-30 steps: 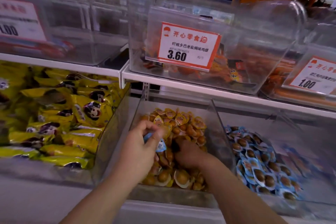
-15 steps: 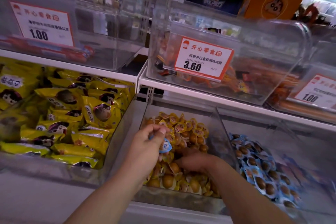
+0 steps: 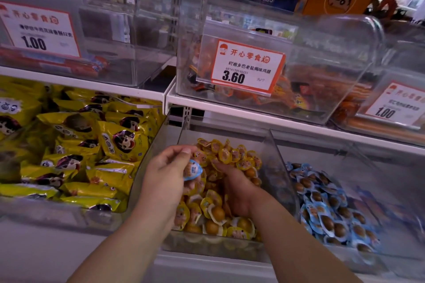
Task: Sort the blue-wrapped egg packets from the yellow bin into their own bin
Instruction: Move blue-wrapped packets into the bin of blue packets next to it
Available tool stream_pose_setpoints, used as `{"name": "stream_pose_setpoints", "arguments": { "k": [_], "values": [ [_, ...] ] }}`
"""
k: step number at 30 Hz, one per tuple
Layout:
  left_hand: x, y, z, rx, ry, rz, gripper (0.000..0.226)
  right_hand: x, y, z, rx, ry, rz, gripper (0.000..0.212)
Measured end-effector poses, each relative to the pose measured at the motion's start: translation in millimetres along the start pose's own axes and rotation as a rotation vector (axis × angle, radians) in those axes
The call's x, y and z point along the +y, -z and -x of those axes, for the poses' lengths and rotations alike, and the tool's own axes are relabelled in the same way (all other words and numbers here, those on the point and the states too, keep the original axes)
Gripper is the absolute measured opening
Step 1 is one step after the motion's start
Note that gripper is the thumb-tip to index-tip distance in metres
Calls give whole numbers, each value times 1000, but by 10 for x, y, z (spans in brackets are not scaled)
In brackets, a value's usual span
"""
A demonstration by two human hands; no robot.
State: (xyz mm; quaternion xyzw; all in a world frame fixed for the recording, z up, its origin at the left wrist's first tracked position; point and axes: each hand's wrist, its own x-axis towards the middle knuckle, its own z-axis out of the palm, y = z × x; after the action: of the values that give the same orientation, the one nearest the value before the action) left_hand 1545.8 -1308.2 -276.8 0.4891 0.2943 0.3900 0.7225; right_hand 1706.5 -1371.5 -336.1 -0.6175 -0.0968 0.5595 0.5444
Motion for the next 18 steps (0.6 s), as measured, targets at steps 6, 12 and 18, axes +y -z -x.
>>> {"name": "stream_pose_setpoints", "arguments": {
  "k": [6, 12, 18],
  "values": [
    [29, 98, -24, -27, 30, 67, 28, -61, 29, 70, -74, 79, -132, 43],
    [15, 103, -32, -31, 26, 71, 27, -96, 11, 168, -146, 218, -210, 25],
    [10, 101, -44, -57, 1, 31, 32, -160, -47, 305, -89, 395, 83, 30]
  ]
}}
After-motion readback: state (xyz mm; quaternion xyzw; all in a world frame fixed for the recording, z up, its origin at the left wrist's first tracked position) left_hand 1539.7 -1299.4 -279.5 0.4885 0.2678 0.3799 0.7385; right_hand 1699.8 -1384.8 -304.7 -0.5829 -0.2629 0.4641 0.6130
